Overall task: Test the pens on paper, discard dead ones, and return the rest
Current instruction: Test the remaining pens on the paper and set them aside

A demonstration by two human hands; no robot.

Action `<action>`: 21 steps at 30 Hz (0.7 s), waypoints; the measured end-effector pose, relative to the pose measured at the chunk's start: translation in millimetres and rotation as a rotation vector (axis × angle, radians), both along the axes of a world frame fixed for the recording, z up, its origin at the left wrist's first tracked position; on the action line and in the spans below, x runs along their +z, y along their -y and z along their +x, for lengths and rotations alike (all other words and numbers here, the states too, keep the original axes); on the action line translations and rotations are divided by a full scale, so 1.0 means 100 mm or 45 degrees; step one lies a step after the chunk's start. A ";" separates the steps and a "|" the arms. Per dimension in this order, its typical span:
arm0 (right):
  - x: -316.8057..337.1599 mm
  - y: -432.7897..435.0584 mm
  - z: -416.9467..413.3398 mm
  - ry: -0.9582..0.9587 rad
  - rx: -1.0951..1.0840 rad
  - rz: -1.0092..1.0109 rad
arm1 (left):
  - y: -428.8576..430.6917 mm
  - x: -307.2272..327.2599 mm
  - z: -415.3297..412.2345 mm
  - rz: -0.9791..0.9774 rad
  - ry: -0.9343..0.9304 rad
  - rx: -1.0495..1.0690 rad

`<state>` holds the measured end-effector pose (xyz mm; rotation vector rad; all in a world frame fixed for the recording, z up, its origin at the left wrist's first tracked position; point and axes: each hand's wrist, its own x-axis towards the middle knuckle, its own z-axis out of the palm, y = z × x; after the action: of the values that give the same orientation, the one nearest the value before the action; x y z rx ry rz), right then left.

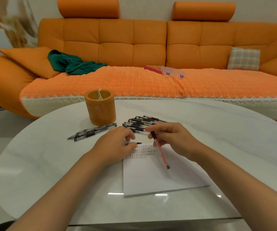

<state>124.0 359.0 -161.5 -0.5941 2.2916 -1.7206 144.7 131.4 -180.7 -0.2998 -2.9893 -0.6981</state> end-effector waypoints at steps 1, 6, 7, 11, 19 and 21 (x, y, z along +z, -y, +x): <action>0.00 -0.01 -0.01 0.021 0.003 -0.024 | -0.02 0.00 0.00 0.010 0.006 0.003; -0.08 0.00 0.03 0.056 0.074 -0.082 | -0.08 -0.02 0.00 0.000 0.015 0.006; -0.09 0.02 0.05 0.094 0.075 -0.113 | -0.08 -0.02 -0.01 0.001 0.017 0.010; -0.11 0.11 0.11 0.175 0.062 -0.067 | -0.09 -0.02 -0.03 0.020 0.039 0.019; -0.14 0.12 0.15 0.098 0.039 0.121 | -0.10 0.01 -0.05 0.075 0.104 0.018; -0.15 0.13 0.14 0.099 0.049 0.112 | -0.10 0.01 -0.05 0.095 0.118 0.010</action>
<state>138.5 346.2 -177.0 -0.5404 2.2738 -1.5875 139.2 141.2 -180.0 -0.2581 -3.0403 -0.8427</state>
